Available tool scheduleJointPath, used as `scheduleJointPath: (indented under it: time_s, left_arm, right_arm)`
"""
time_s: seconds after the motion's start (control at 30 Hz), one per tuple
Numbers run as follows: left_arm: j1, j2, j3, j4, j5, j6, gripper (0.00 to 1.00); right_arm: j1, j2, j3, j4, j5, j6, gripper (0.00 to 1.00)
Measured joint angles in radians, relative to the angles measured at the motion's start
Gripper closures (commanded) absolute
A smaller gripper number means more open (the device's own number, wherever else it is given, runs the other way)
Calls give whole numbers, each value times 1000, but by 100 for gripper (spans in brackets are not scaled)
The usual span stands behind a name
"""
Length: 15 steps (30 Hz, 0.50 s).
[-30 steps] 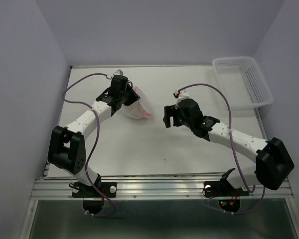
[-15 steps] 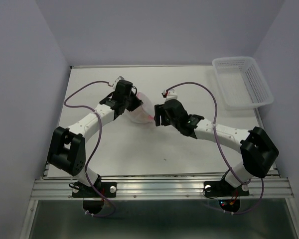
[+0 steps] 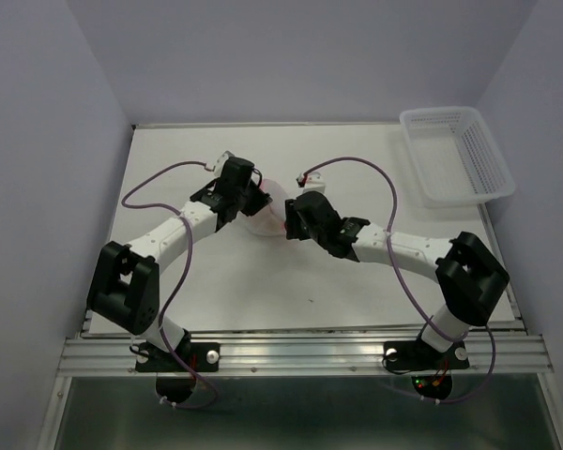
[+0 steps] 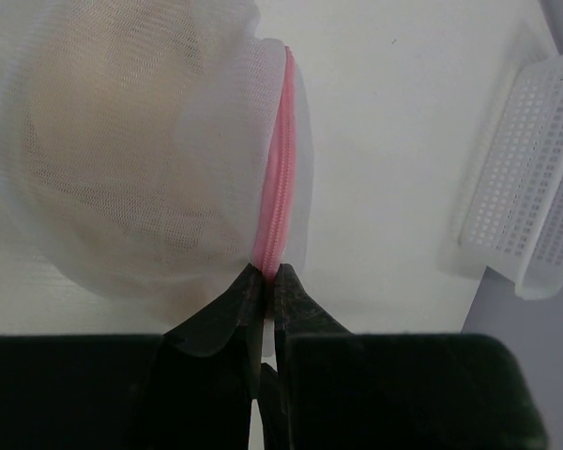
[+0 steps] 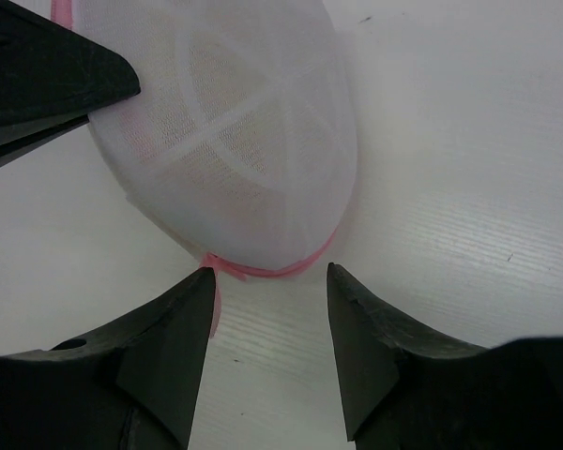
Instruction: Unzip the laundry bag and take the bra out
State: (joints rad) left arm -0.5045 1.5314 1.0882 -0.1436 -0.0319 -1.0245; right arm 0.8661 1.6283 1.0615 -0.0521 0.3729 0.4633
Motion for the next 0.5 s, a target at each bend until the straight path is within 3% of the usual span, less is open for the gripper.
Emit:
scheduleJointPath:
  time_s: [0.33,0.5]
  left_arm:
    - [0,-22,-27,-10,-9,-48,100]
    - [-3,-28,-32,-10,-10,-59,100]
  right_arm:
    - [48,23,19,-9,63,44,45]
    - [59,47,37,-21,93,57,53]
